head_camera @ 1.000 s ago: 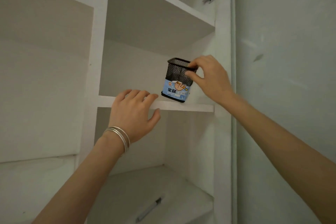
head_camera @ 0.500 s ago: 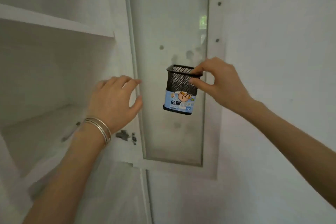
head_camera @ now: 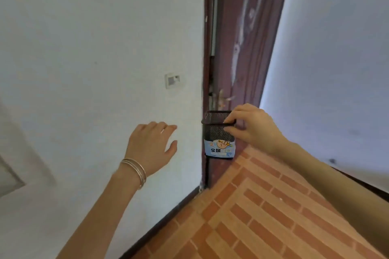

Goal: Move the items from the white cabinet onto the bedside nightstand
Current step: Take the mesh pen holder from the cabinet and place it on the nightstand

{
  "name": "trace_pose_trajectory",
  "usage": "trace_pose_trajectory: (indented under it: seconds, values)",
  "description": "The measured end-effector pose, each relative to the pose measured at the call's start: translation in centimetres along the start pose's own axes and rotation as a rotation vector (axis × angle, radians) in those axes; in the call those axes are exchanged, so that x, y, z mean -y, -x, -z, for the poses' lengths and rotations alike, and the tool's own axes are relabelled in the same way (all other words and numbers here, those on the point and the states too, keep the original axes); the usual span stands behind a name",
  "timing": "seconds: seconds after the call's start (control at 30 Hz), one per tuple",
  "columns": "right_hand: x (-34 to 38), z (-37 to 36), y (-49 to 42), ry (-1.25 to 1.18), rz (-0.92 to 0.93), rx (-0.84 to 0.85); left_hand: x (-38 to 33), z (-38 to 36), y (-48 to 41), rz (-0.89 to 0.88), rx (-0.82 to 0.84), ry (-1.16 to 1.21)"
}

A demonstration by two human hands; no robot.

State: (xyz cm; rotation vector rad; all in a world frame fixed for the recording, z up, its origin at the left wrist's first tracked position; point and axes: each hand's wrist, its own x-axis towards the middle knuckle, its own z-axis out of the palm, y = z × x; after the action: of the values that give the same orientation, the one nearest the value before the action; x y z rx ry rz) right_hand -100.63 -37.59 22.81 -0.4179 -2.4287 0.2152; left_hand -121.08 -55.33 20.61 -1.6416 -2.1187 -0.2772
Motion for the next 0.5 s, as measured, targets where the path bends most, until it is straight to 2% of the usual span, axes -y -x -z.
trace_pose_trajectory:
  seconds: [0.23,0.5]
  values:
    - [-10.2,10.8,16.6,0.192,-0.452,-0.046,-20.8,-4.7,-6.7,-0.341,0.072,0.238]
    - [-18.0,23.6,32.9,0.312,-0.718,-0.077,-44.4,-6.2,-9.2,-0.623,0.146,0.310]
